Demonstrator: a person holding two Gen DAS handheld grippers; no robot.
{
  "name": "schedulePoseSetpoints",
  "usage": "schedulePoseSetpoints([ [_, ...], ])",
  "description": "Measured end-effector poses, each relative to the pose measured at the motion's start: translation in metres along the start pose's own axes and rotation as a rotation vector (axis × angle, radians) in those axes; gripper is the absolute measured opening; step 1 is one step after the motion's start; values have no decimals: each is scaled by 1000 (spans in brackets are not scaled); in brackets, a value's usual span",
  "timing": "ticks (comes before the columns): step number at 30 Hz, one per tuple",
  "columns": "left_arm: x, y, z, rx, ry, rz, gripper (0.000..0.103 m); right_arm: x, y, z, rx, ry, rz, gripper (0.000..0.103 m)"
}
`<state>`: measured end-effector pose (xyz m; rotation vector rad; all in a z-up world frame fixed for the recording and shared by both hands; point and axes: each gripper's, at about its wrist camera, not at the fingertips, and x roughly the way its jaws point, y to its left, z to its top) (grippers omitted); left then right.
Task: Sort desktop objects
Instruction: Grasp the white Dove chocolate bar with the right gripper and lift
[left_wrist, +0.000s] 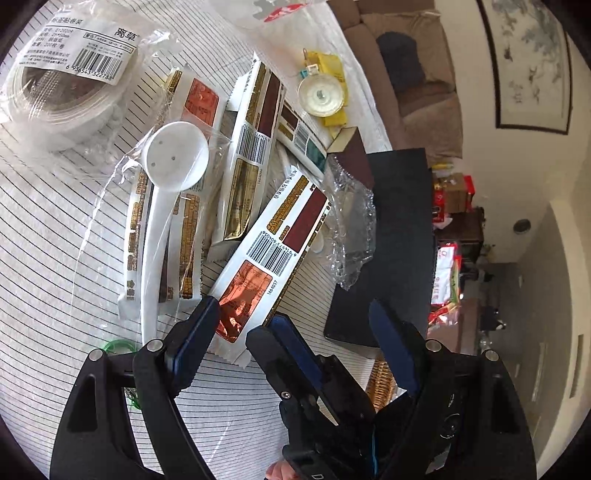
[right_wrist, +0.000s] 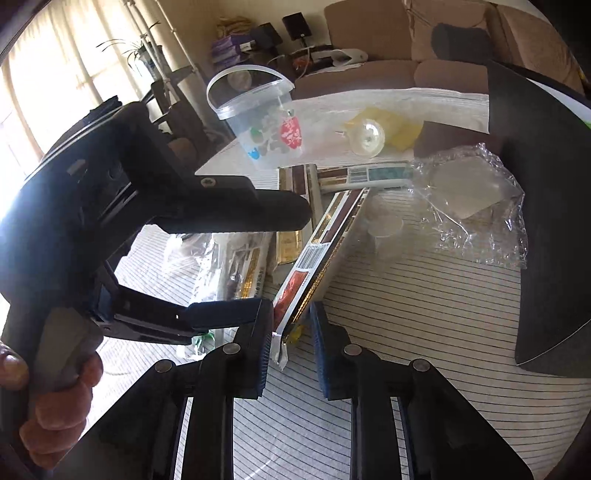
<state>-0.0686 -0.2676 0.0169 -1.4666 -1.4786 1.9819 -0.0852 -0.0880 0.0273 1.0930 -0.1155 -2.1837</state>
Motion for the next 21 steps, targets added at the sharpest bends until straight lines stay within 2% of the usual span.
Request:
schedulePoseSetpoints([
  [4,0,2,1,-19,-1,-8,82,-2,-7,3,65,-21,54,22],
  [10,-2,10,7,-63,-3,-32,85,-3,10,12,43,-49,140,23],
  [15,-1,25,13,-124,19,-107,85,15,29,16,15,4,224,23],
  [18,1,27,16,-131,23,-122,85,17,34,11,-27,27,202,23],
  [21,4,23,17,-106,24,-100,85,6,19,7,-13,11,129,26],
])
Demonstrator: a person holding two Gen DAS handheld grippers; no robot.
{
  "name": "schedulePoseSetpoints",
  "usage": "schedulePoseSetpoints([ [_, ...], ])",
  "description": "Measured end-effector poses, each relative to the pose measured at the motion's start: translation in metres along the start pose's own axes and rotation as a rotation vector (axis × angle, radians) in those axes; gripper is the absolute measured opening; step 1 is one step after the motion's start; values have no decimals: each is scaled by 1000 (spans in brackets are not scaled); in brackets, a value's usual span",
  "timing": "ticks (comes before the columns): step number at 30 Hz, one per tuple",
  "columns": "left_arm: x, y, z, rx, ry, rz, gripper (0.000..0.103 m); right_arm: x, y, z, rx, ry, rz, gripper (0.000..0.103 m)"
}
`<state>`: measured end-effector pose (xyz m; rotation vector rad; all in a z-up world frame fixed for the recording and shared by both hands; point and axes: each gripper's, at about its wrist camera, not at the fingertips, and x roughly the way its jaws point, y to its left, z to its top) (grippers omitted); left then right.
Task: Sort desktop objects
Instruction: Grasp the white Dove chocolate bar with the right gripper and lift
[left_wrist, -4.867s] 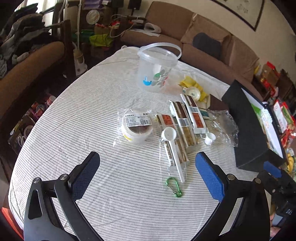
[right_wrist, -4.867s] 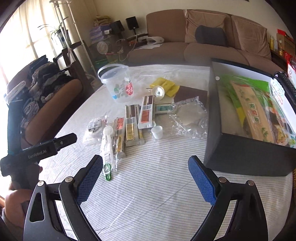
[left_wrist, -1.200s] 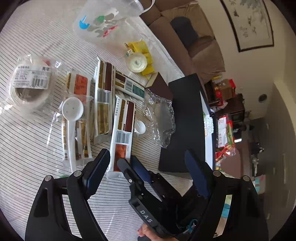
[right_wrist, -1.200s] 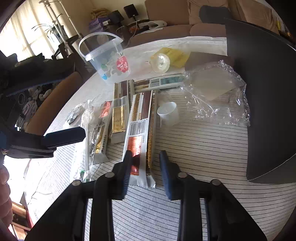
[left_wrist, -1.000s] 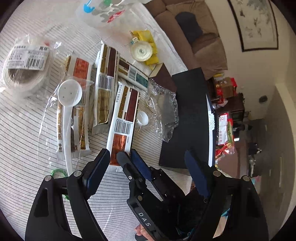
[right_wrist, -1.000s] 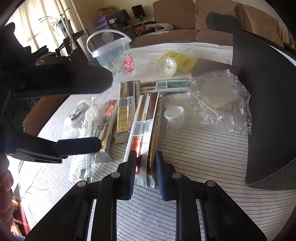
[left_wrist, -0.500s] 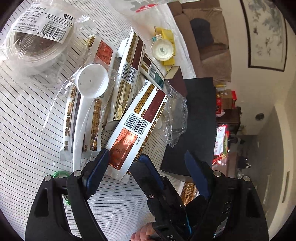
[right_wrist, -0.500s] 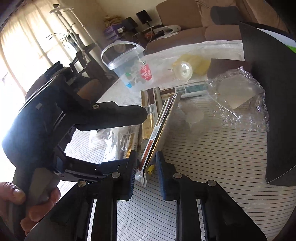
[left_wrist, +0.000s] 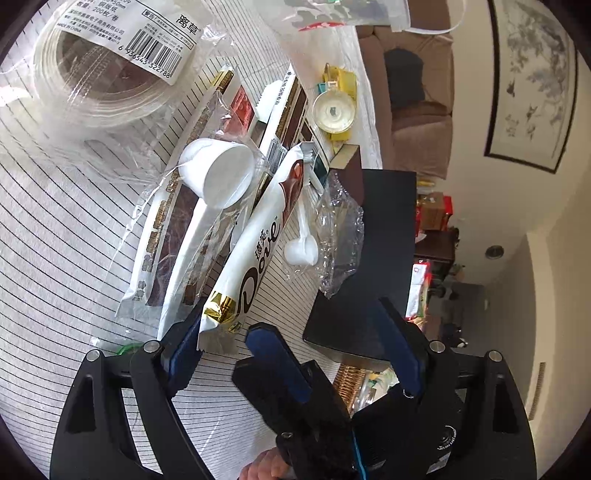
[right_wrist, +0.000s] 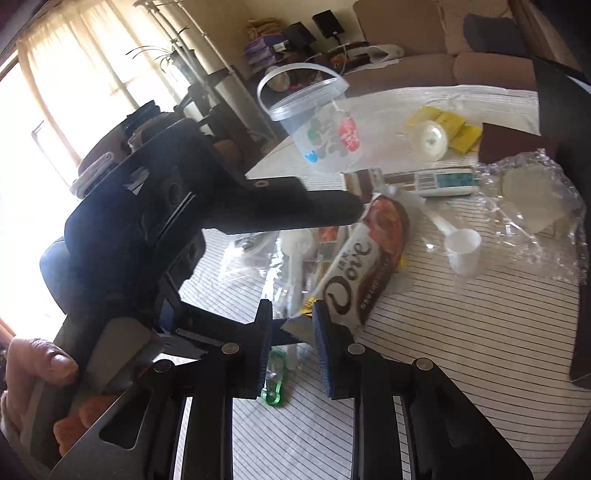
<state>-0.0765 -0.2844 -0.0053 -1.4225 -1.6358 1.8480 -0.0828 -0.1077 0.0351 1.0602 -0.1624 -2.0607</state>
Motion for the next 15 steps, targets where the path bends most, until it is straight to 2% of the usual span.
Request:
schedulePoseSetpoints([
  [2,3,-2,0,12,-3,14,84,-7,-18,-1,47,-6,-70,35],
  [4,4,-4,1,14,-8,21,83,-9,-39,1,114,4,-130,36],
  [7,3,-3,-1,8,-27,19,82,-13,-56,5,174,-8,-143,36],
  [13,1,0,1,-5,-67,-35,82,-6,-54,14,235,-20,-39,36],
  [15,2,0,0,-6,-79,-32,77,-1,-54,18,263,-29,2,36],
])
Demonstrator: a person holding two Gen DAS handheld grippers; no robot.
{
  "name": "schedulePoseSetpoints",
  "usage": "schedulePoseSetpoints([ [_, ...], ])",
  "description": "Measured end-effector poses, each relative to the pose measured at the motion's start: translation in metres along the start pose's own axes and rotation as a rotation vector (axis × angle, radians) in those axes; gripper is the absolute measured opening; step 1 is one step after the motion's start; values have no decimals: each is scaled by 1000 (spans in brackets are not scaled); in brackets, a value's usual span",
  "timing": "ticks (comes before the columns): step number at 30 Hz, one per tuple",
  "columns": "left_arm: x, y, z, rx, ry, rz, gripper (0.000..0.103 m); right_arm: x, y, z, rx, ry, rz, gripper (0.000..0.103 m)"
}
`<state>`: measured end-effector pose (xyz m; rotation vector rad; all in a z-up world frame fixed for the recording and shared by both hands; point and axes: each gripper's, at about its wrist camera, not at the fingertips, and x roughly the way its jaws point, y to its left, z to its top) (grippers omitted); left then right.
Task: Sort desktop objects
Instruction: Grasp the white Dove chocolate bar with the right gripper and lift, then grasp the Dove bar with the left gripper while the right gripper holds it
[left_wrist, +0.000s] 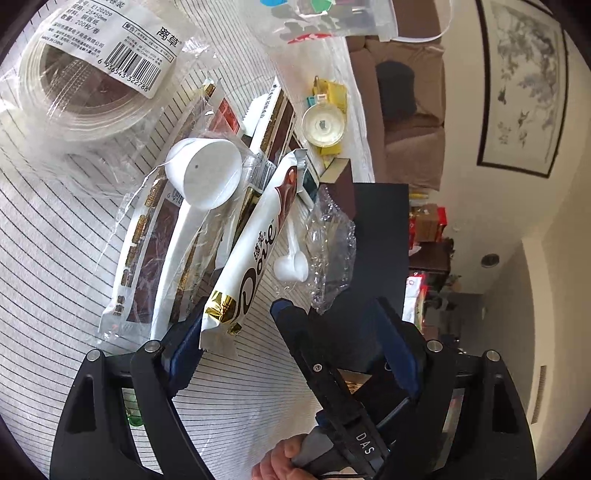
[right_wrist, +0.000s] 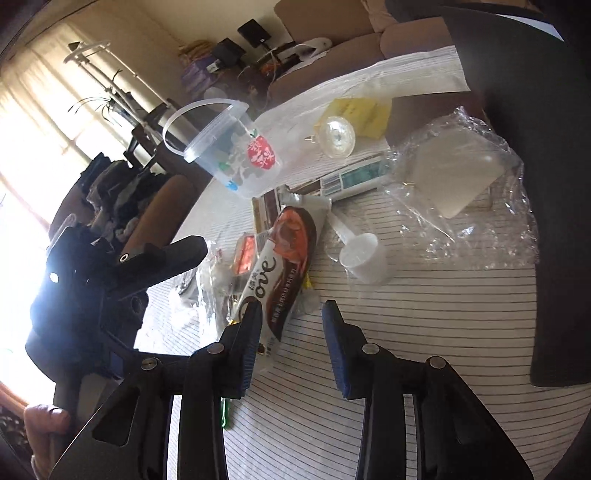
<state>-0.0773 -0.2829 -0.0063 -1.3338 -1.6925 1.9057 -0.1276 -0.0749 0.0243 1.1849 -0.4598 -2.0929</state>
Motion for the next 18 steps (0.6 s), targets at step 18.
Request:
schedulePoseSetpoints([
  [18,14,17,0,-124,83,-147,56,11,-40,-2,409,47,307,50],
])
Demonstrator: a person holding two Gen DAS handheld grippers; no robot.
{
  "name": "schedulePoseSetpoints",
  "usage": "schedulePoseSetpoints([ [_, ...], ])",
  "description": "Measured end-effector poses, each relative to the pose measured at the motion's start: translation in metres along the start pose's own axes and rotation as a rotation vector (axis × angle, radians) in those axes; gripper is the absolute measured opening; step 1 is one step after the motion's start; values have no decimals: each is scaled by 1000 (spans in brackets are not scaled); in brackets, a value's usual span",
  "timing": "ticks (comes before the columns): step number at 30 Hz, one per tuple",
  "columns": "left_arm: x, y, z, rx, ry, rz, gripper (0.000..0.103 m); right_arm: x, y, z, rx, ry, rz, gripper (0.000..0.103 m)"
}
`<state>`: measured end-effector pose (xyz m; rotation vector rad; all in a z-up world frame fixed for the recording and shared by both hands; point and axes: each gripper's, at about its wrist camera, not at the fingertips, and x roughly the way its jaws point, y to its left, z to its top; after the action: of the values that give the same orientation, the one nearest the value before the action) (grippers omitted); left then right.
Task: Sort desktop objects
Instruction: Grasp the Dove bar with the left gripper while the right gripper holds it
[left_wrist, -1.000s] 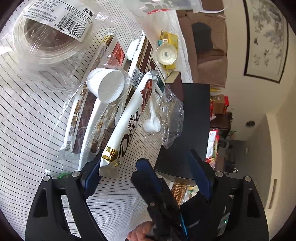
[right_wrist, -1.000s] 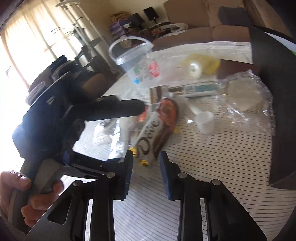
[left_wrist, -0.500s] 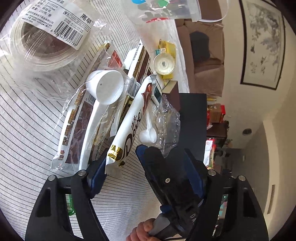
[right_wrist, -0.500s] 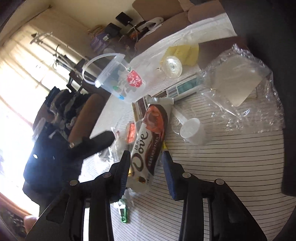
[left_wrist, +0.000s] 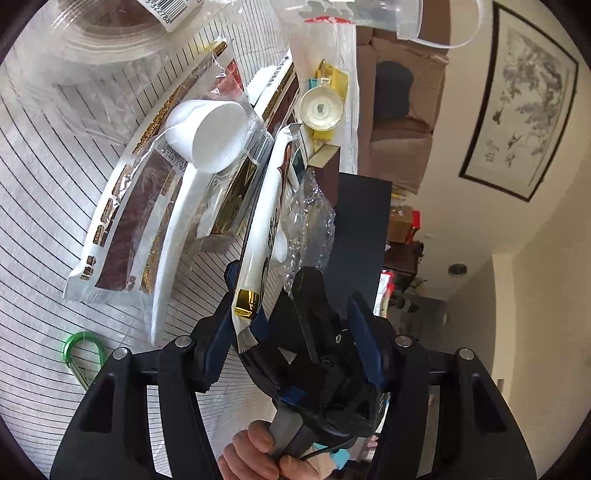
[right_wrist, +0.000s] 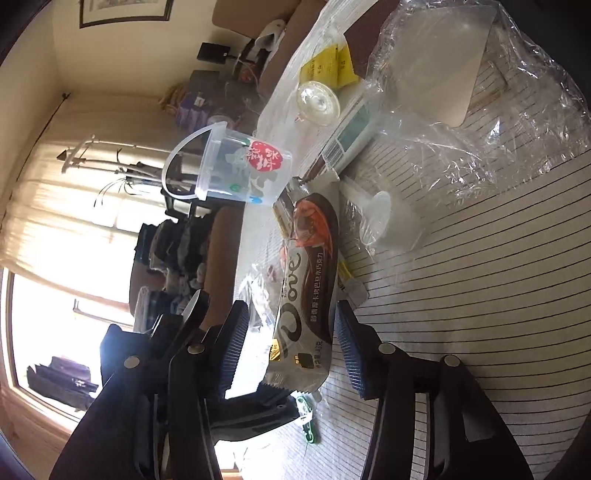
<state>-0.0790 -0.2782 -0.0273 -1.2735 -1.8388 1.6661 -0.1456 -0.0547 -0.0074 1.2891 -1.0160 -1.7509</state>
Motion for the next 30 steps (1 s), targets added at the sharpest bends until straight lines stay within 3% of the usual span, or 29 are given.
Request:
schedulePoseSetpoints([
  [4,-3,4,4,-17,-9,-14,57,2,-2,4,18,-8,-11,46],
  [8,0,6,3,-29,2,-30,57,10,-13,4,88,17,29,18],
  [13,-3,4,3,-21,2,-12,57,3,-19,-1,119,-11,87,12],
  [21,-25,-14,2,48,-15,69,76,-16,19,-5,-34,7,7,12],
  [23,-29,-17,2,64,0,84,77,-18,20,-8,-36,30,4,11],
  [26,-40,-21,2,107,-38,119,77,-20,25,-15,-67,47,-22,11],
  [30,-32,-8,4,57,17,55,77,-21,24,-27,-60,85,-18,11],
])
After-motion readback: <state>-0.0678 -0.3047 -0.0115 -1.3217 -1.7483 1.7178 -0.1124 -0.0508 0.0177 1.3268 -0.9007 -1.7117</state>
